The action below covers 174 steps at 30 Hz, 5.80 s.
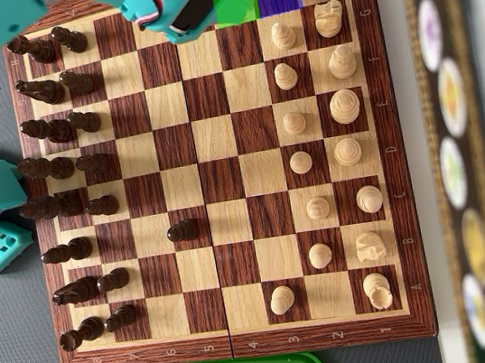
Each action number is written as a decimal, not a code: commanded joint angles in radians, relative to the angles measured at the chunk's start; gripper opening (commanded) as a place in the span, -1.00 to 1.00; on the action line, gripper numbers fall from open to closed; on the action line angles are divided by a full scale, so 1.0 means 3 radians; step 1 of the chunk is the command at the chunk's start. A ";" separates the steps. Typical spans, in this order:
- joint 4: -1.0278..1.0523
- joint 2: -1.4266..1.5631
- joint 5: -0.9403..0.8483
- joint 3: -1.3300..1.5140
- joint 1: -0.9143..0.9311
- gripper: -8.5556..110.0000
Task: Play chess
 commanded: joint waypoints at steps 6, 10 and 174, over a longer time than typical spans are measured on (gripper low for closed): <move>-0.0440 0.0343 0.0026 0.0337 -0.0112 -0.77; -0.0430 0.0353 0.0020 0.0358 -0.0102 -0.77; -0.3543 0.6959 0.0138 0.5875 0.1718 -0.86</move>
